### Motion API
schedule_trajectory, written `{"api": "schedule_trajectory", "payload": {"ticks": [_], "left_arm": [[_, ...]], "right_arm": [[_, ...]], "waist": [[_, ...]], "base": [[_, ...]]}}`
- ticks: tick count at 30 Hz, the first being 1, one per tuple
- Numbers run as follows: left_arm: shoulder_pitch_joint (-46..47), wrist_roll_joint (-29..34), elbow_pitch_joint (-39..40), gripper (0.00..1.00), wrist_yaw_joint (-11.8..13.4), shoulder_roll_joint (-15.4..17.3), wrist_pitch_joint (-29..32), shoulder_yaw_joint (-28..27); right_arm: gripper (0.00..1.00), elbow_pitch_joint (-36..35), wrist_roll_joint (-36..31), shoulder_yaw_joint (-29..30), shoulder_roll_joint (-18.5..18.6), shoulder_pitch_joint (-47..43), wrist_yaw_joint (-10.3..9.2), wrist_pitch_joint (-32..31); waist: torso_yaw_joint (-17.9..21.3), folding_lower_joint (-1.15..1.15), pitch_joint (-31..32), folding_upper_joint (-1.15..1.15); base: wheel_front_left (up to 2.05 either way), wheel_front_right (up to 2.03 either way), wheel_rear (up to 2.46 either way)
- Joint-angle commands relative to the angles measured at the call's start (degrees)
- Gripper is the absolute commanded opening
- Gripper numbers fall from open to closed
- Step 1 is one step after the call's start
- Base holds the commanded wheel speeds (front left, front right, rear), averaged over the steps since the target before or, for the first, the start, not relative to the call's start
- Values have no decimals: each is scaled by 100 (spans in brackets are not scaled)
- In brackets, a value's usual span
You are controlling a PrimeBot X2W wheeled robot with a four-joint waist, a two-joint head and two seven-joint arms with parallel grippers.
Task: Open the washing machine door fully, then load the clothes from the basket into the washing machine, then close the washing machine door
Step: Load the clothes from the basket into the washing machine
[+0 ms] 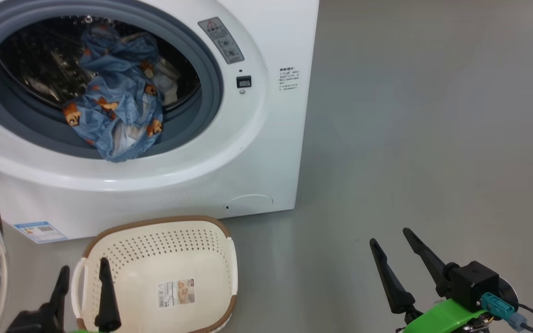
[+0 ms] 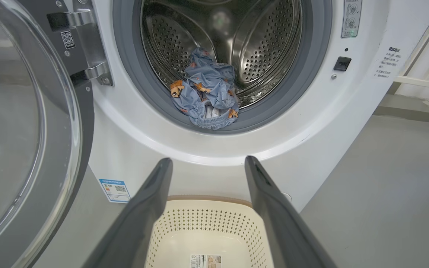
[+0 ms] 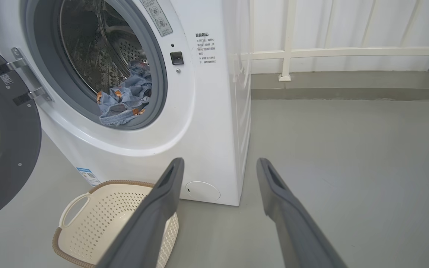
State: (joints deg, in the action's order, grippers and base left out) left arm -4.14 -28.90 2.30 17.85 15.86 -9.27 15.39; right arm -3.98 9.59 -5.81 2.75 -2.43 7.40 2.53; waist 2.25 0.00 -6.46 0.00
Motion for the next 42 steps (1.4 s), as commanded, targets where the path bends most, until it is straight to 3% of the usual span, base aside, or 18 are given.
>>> {"api": "schedule_trajectory", "payload": {"ticks": [1, 13, 21, 25, 32, 37, 42], "left_arm": [[354, -105, 38, 100, -68, 62, -51, -197], [1794, -455, -909, 100, -590, 155, 255, -276], [3486, -551, -1695, 100, -979, 537, 818, -355], [4370, -681, -2034, 100, -1149, 771, 1275, -438], [5699, -1059, -2649, 100, -1370, 1206, 2596, -524], [6356, -908, -3102, 100, -1362, 1692, 3460, -367], [6712, -804, -3417, 100, -1312, 1975, 3975, -264]], "right_arm": [[100, -186, -30, -178, 12, 231, 9, 33], [100, -264, -10, -393, 12, 783, 9, 157], [100, -69, 133, -661, 12, 1342, 9, 468], [100, 112, 245, -817, 12, 1611, 9, 664], [100, 467, 482, -1053, 12, 1967, 9, 965], [100, 680, 692, -1215, 12, 2142, 9, 1127], [100, 862, 848, -1329, 12, 2241, 9, 1212]], "waist": [[37, 0, -158, 0], [264, 0, -1156, 0], [540, 0, -1986, 0], [703, 0, -2283, 0], [1037, 0, -2625, 0], [1291, 0, -2799, 0], [1474, 0, -2889, 0]], "base": [[0, 0, 0], [0, 0, 0], [0, 0, 0], [0, 0, 0], [0, 0, 0], [0, 0, 0], [0, 0, 0]]}}
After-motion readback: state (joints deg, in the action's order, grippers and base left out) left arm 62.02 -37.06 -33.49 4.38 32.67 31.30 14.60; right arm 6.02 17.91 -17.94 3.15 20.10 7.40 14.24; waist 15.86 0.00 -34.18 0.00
